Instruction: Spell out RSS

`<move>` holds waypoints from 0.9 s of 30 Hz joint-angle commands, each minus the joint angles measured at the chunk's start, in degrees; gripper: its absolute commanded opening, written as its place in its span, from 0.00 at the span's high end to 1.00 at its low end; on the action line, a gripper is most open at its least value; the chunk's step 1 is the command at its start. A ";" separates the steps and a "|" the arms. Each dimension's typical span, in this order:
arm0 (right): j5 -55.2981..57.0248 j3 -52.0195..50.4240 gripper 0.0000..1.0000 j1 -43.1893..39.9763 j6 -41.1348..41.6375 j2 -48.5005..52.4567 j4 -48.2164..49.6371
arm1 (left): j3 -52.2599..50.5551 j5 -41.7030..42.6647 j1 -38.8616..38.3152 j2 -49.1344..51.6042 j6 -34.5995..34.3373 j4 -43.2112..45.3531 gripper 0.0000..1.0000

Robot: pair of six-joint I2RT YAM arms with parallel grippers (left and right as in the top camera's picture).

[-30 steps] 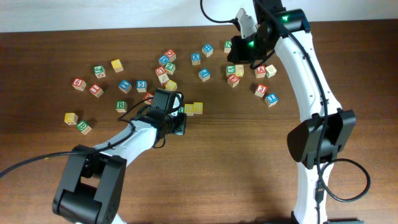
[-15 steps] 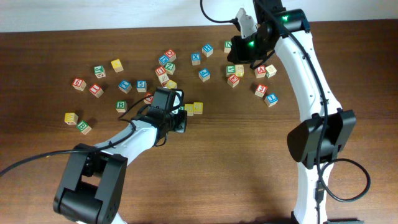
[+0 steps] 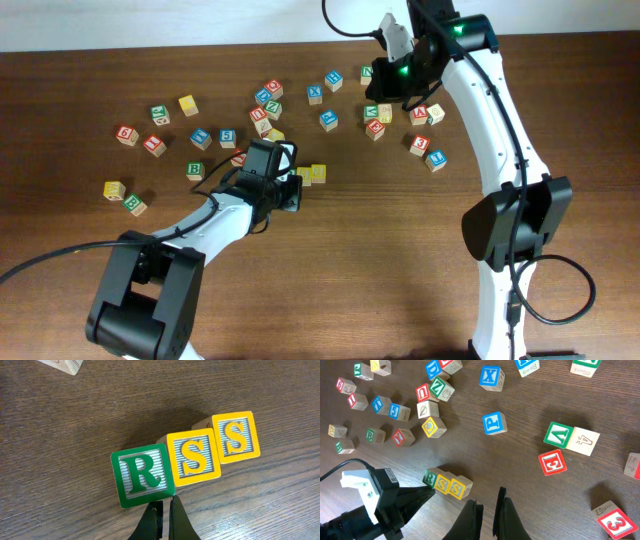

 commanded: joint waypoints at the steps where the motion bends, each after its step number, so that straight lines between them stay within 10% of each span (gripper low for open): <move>1: -0.72 0.98 0.96 -0.09 -0.61 -1.49 -0.04 | 0.02 0.85 -0.07 0.66 -1.31 0.00 1.00; 27: -0.70 0.98 0.96 -0.09 -0.85 -1.49 0.02 | 0.02 1.49 -0.11 2.03 -2.82 2.78 1.00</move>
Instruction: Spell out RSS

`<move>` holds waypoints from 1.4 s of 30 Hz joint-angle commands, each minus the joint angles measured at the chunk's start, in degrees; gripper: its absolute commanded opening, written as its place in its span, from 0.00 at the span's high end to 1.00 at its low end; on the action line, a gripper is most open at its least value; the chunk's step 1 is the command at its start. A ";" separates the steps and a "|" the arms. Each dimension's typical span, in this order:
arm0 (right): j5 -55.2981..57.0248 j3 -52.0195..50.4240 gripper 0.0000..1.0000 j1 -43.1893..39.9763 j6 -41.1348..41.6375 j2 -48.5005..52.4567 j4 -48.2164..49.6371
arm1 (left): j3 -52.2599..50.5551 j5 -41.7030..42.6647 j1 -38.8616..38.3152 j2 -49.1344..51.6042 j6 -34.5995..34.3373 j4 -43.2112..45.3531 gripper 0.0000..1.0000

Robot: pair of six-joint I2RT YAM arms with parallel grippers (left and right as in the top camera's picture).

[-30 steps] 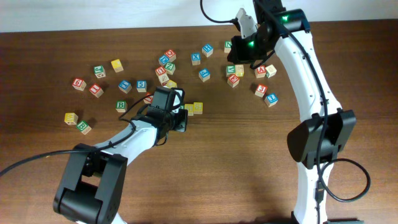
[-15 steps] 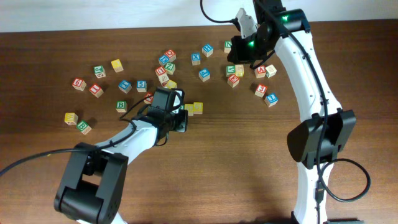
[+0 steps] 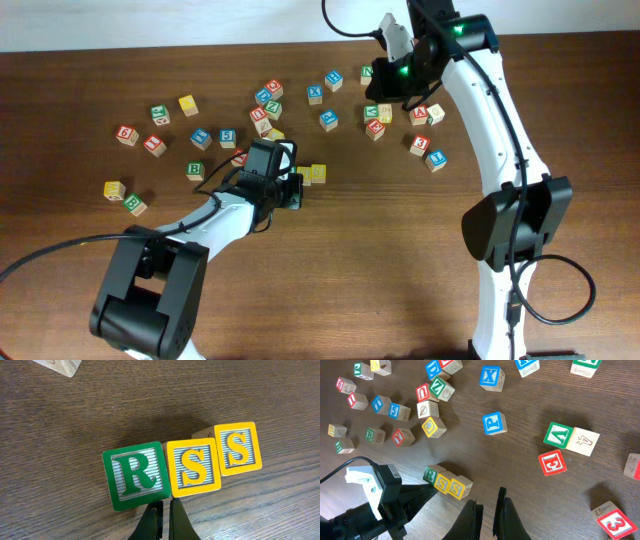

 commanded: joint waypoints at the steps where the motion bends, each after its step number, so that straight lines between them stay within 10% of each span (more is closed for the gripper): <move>1: -0.72 0.98 0.96 -0.09 -0.66 -1.49 0.00 | 0.02 0.87 -0.11 0.50 -0.57 0.42 1.00; 16: -0.74 0.98 0.96 -0.09 -0.66 -1.49 -0.33 | 0.57 7.89 -1.75 0.37 -0.55 -2.05 1.00; 42: -0.74 0.98 0.96 -0.09 -0.85 -1.49 -0.48 | 0.57 -8.87 -8.83 1.90 -0.26 3.43 1.00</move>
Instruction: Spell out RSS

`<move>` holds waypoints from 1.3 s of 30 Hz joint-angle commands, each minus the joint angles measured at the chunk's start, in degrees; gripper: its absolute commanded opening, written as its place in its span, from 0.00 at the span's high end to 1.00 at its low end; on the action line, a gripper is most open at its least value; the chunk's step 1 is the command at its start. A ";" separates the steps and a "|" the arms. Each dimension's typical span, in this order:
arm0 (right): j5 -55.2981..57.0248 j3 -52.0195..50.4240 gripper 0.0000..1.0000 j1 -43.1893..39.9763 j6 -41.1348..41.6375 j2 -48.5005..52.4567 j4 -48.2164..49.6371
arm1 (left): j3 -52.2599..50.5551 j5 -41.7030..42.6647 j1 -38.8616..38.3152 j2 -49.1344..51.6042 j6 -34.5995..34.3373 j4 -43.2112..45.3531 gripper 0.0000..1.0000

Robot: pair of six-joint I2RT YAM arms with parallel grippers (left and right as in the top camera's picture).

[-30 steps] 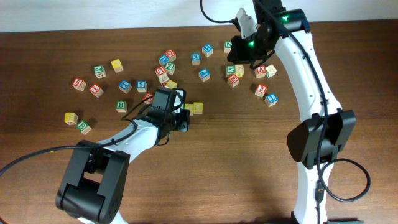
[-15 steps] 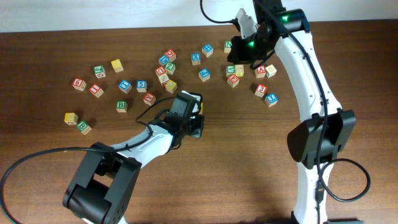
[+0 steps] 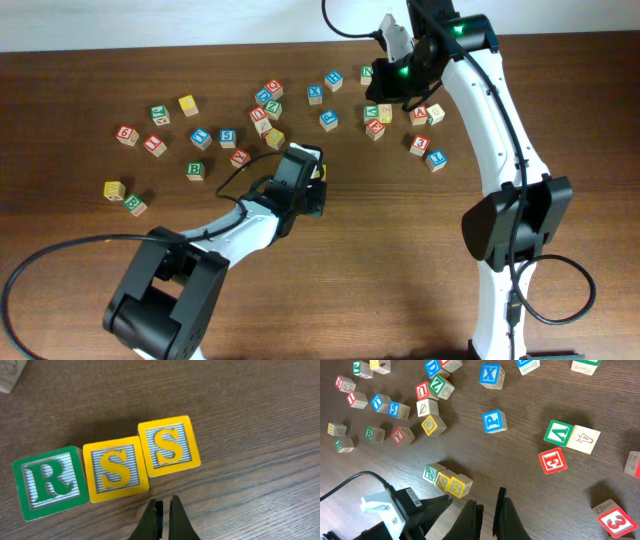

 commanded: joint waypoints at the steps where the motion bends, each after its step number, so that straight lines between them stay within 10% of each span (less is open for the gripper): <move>1: -0.74 0.98 0.96 -0.09 -0.76 -1.49 0.00 | 0.50 -0.63 -0.22 1.27 -0.02 1.01 1.00; 33: -0.74 0.98 0.96 -0.09 -1.27 -1.49 -0.94 | 1.81 -3.50 -0.66 0.17 1.18 -2.84 1.00; 39: -0.50 0.98 0.96 -0.87 -2.29 -6.84 -7.15 | 5.01 -10.36 -1.40 -25.29 2.49 -18.32 1.00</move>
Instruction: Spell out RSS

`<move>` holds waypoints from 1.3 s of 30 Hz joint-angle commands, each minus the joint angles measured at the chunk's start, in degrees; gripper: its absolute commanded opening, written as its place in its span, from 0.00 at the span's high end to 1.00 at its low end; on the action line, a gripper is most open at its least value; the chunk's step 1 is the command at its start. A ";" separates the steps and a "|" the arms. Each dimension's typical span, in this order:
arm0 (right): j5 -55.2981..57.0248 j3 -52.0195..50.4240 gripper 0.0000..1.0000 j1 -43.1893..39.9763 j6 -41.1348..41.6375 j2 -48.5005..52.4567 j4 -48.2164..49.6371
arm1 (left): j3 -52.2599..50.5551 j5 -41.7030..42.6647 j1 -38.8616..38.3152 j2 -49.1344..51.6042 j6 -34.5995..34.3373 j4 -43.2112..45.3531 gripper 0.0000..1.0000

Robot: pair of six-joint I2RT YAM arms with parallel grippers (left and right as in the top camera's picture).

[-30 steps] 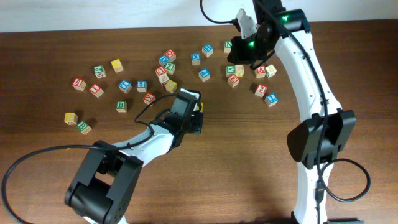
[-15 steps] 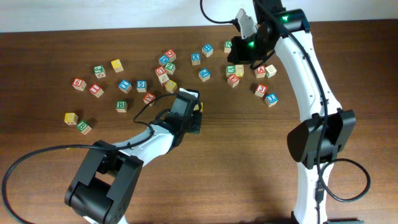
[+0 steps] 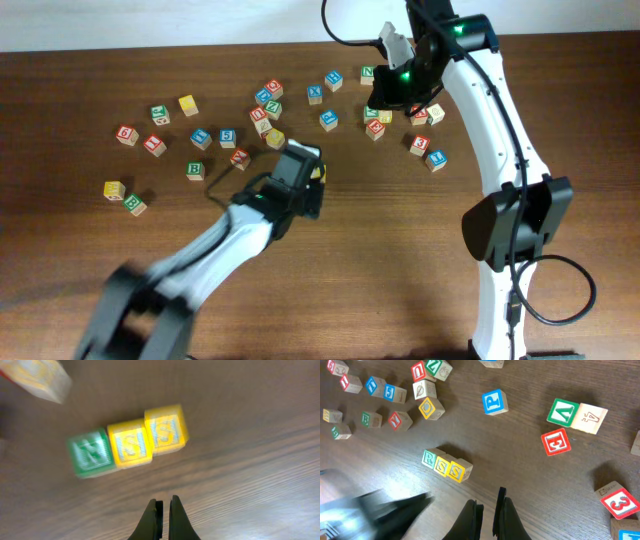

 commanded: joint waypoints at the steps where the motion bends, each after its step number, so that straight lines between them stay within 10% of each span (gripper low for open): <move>1: -0.46 0.98 0.96 -0.83 -1.09 -8.02 -2.82 | 2.49 -8.31 -0.09 -16.68 1.16 -6.16 1.00; 9: 3.39 0.96 0.96 -0.61 -5.46 -37.29 -19.12 | 2.49 -12.24 2.67 -50.95 1.07 -30.75 1.00; 19: 10.88 -27.21 0.96 -0.61 -4.61 -76.96 -15.58 | 2.49 -2.23 2.64 -61.92 -1.92 -43.67 0.99; 20: 10.88 -29.46 0.96 -0.61 -4.61 -79.54 -14.97 | 2.49 -2.01 2.64 -61.92 -1.95 -43.65 0.85; 21: 10.91 -31.12 0.87 -0.61 -4.61 -81.50 -14.73 | 2.47 -1.92 2.64 -61.92 -1.95 -43.67 0.65; 22: 10.91 -33.11 0.12 -0.61 -4.61 -84.00 -14.82 | 2.47 -0.92 2.64 -61.92 -1.92 -43.80 0.14; 23: 10.88 -33.64 0.02 -0.61 -4.61 -84.78 -14.93 | 2.47 -0.35 2.64 -61.92 -1.95 -43.78 0.01; 39: 10.88 -33.88 0.02 -0.61 -4.61 -85.79 -16.44 | 2.43 -0.63 2.60 -61.94 -1.90 -47.19 0.01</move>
